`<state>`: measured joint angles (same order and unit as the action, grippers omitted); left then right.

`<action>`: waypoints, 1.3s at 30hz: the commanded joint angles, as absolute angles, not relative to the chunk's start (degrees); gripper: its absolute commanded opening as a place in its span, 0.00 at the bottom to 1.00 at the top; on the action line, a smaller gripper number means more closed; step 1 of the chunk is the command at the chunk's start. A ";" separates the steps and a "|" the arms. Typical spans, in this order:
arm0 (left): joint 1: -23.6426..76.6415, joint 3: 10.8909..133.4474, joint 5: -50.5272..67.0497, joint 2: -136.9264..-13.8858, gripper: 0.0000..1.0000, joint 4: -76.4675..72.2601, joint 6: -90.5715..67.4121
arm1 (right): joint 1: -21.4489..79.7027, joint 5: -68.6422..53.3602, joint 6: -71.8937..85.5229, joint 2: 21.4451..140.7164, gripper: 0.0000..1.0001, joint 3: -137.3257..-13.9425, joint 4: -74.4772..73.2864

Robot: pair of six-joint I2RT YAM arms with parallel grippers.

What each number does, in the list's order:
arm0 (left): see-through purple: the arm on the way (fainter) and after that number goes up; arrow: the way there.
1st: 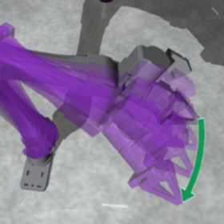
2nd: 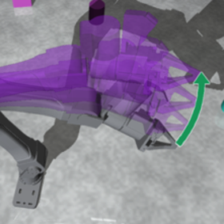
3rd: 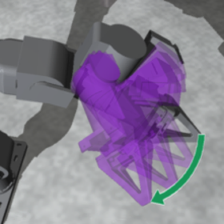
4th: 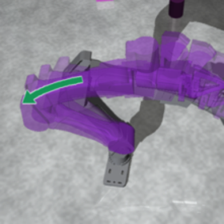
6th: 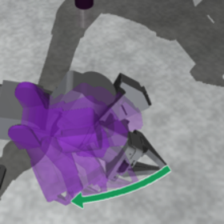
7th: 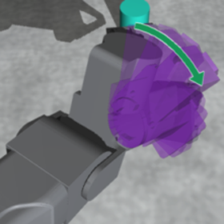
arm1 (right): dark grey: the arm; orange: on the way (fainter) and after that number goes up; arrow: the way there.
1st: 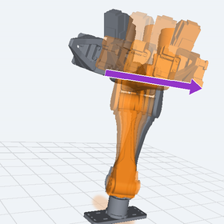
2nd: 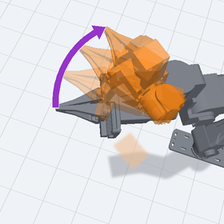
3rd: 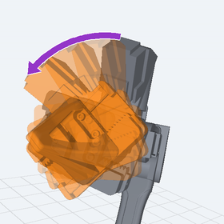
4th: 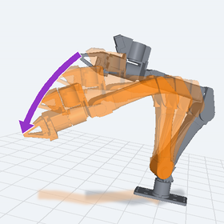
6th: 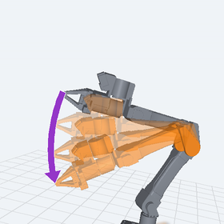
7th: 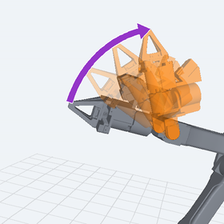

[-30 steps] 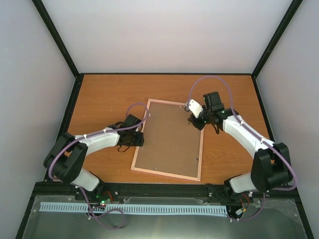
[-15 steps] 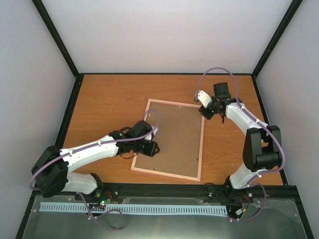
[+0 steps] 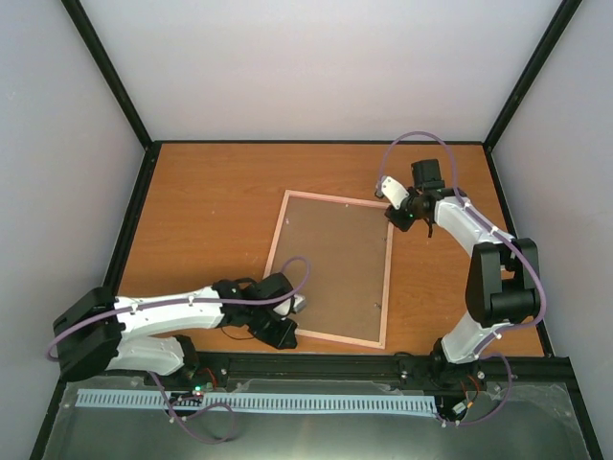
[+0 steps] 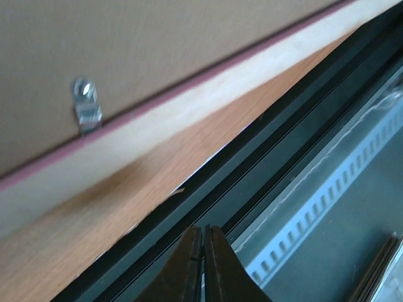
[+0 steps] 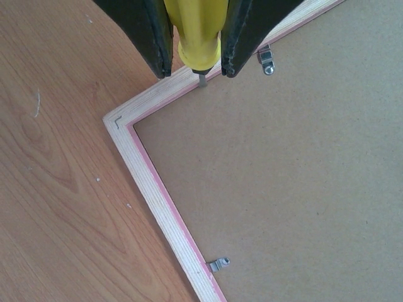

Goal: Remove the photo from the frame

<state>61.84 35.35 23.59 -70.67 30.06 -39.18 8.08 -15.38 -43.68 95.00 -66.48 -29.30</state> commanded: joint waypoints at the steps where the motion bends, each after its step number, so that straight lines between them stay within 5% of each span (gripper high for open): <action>1: 62.84 33.14 26.14 -69.35 0.05 32.21 -42.80 | 6.96 -14.50 -44.95 95.36 0.03 -67.16 -30.39; 9: 61.87 36.49 12.42 -77.75 0.11 33.76 -44.86 | 6.56 -13.44 -46.72 94.59 0.03 -65.56 -31.85; 15: 51.93 36.58 5.89 -76.70 0.12 32.43 -42.70 | 6.36 -11.98 -49.76 92.35 0.03 -63.73 -34.36; 27: 26.30 40.10 8.36 -84.18 0.14 13.39 -34.35 | 7.25 -19.48 -53.22 84.82 0.03 -59.09 -48.69; 39: 21.88 49.64 8.69 -93.05 0.21 12.39 -33.66 | 18.95 -25.55 -49.14 78.16 0.03 -52.89 -53.81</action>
<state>21.76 47.16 7.60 -94.43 14.98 -32.80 14.11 -18.22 -52.62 78.65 -54.98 -48.01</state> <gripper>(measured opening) 0.182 0.143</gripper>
